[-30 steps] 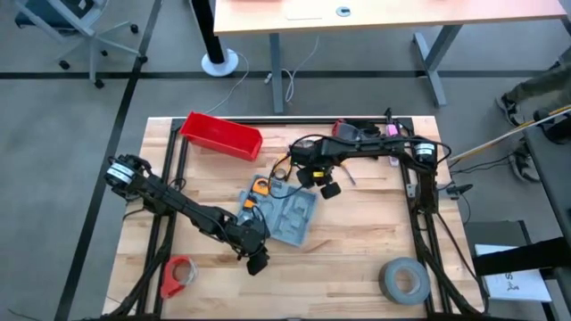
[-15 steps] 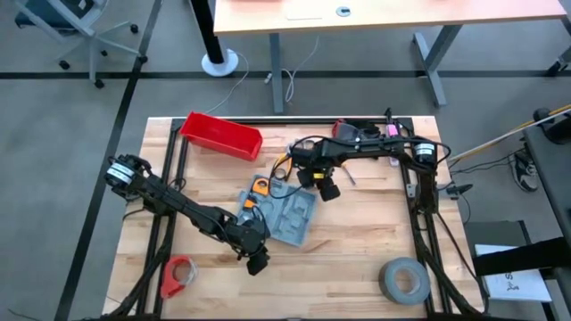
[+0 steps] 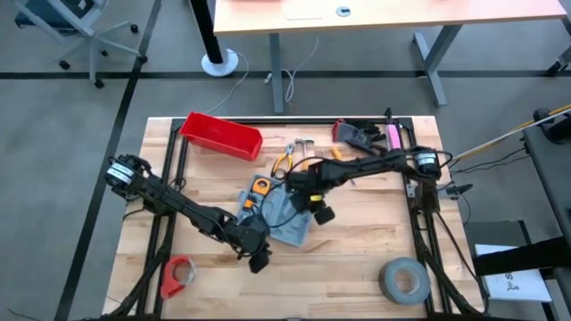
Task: Prefit tool cases
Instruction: Remove the yellow tape measure from the prefit tool case to the table
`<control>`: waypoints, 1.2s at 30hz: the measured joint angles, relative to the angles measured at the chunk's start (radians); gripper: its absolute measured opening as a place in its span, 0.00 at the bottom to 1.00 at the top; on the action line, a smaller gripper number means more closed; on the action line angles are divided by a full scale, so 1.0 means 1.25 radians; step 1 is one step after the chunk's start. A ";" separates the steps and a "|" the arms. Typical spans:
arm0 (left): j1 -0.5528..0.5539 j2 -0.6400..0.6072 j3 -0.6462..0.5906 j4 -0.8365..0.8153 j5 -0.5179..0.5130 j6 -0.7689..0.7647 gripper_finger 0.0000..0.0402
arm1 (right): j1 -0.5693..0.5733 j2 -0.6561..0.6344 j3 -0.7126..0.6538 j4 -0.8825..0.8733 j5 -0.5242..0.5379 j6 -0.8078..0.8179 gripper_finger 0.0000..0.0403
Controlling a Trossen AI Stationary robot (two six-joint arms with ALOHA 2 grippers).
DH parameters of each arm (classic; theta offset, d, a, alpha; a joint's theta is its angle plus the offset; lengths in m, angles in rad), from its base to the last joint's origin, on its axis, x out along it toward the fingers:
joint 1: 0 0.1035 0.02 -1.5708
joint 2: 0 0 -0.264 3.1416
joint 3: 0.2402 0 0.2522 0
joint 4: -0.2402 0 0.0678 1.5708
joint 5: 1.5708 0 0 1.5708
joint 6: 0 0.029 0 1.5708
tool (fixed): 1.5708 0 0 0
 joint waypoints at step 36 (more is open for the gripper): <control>0.066 -0.034 0.000 -0.249 -0.219 -0.069 0.34 | 0.071 0.000 -0.003 0.065 -0.099 0.088 0.20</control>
